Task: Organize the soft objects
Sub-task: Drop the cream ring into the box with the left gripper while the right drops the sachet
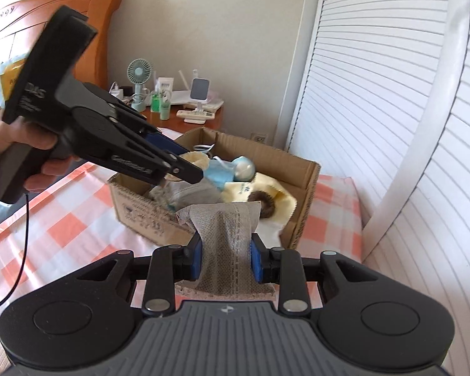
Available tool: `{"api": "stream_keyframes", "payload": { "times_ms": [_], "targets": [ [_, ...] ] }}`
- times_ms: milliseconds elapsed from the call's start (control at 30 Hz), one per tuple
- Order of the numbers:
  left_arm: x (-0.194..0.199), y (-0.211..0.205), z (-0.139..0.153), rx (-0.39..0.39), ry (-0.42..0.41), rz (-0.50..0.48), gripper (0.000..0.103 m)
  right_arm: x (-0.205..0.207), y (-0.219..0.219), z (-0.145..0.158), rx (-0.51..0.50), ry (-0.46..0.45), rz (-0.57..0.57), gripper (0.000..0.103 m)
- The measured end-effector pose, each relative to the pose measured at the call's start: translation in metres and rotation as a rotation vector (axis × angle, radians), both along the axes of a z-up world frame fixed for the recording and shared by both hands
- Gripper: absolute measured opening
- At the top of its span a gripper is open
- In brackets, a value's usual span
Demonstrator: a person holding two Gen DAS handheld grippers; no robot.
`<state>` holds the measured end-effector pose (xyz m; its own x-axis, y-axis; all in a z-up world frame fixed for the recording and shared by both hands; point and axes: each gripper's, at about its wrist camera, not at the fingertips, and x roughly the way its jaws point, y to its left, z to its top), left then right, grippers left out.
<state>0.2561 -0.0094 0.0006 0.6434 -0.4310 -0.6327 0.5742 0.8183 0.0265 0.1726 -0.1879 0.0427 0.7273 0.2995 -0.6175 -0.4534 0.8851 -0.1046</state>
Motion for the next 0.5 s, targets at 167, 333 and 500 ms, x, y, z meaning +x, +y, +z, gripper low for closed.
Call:
{"api": "stream_keyframes", "payload": {
  "times_ms": [167,333,500],
  "targets": [
    [0.02,-0.008,-0.01,-0.012,-0.01,0.073,0.095,0.014,-0.008,0.0,-0.001,0.0,-0.019,0.034],
    [0.001,0.004,-0.006,-0.041,-0.063,0.131,0.099,0.031,-0.01,-0.003,0.005,0.01,-0.04,0.034],
    [-0.036,0.02,0.002,-0.001,-0.124,0.224,0.103,0.051,-0.004,-0.001,0.006,0.013,-0.055,0.034]
  ]
}}
